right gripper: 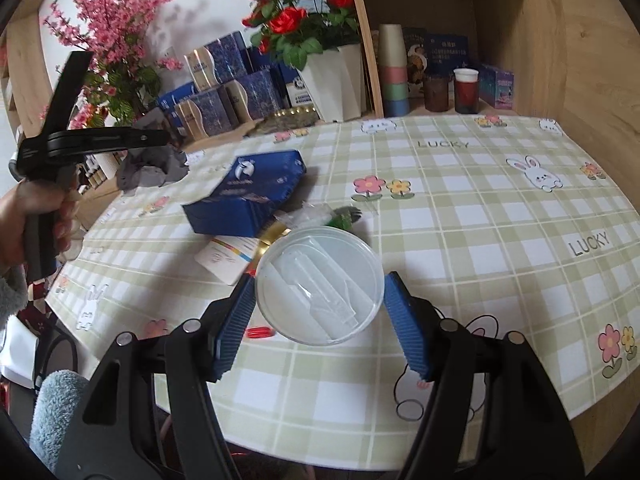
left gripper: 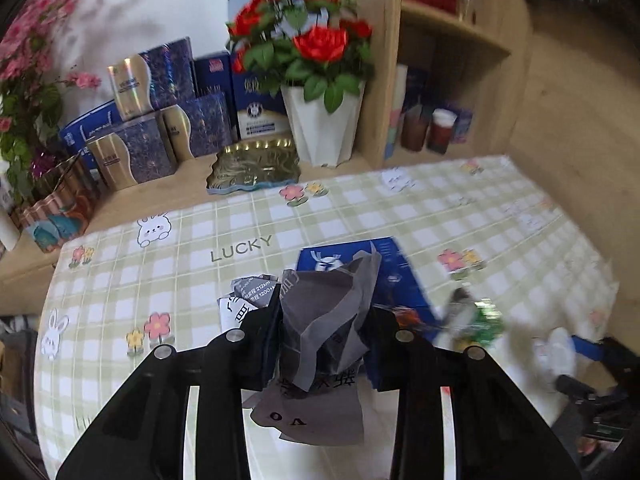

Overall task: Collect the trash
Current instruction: 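Drop the grey crumpled paper into the bin with the left tool while the right tool holds the lid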

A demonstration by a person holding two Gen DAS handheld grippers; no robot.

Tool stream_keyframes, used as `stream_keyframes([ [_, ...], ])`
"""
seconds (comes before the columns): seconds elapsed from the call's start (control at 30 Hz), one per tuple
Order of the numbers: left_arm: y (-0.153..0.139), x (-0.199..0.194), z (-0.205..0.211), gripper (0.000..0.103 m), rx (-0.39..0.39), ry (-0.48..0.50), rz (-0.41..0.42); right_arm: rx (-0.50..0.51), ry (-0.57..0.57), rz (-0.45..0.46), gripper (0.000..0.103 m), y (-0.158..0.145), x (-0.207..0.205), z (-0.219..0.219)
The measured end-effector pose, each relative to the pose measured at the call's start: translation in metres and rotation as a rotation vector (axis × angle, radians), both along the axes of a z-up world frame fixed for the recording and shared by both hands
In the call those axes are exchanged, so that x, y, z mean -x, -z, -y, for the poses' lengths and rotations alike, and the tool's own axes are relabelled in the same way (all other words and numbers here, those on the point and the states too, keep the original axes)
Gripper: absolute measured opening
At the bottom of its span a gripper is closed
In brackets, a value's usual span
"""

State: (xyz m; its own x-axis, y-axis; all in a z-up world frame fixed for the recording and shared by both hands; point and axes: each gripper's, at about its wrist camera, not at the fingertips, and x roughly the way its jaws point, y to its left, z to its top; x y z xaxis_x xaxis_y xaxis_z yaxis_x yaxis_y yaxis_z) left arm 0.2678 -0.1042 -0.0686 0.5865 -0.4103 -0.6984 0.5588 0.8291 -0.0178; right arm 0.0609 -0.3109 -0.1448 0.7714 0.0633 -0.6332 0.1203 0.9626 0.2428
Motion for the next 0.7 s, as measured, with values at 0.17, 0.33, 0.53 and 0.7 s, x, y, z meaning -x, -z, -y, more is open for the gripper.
stream_keyframes([
  [0.17, -0.022, 0.066, -0.02, 0.033, 0.094, 0.02, -0.012, 0.008, -0.037, 0.023, 0.066, -0.015, 0.023, -0.014],
  [0.33, -0.016, 0.149, -0.052, 0.033, 0.18, 0.034, -0.06, 0.01, -0.08, 0.032, 0.066, -0.021, 0.049, -0.029],
  [0.53, 0.023, 0.217, -0.077, 0.033, 0.208, 0.051, -0.169, -0.005, -0.123, 0.016, 0.066, -0.02, 0.069, -0.046],
  [0.7, 0.055, 0.247, -0.076, 0.034, 0.154, 0.063, -0.207, 0.01, -0.152, 0.019, 0.066, -0.022, 0.074, -0.057],
])
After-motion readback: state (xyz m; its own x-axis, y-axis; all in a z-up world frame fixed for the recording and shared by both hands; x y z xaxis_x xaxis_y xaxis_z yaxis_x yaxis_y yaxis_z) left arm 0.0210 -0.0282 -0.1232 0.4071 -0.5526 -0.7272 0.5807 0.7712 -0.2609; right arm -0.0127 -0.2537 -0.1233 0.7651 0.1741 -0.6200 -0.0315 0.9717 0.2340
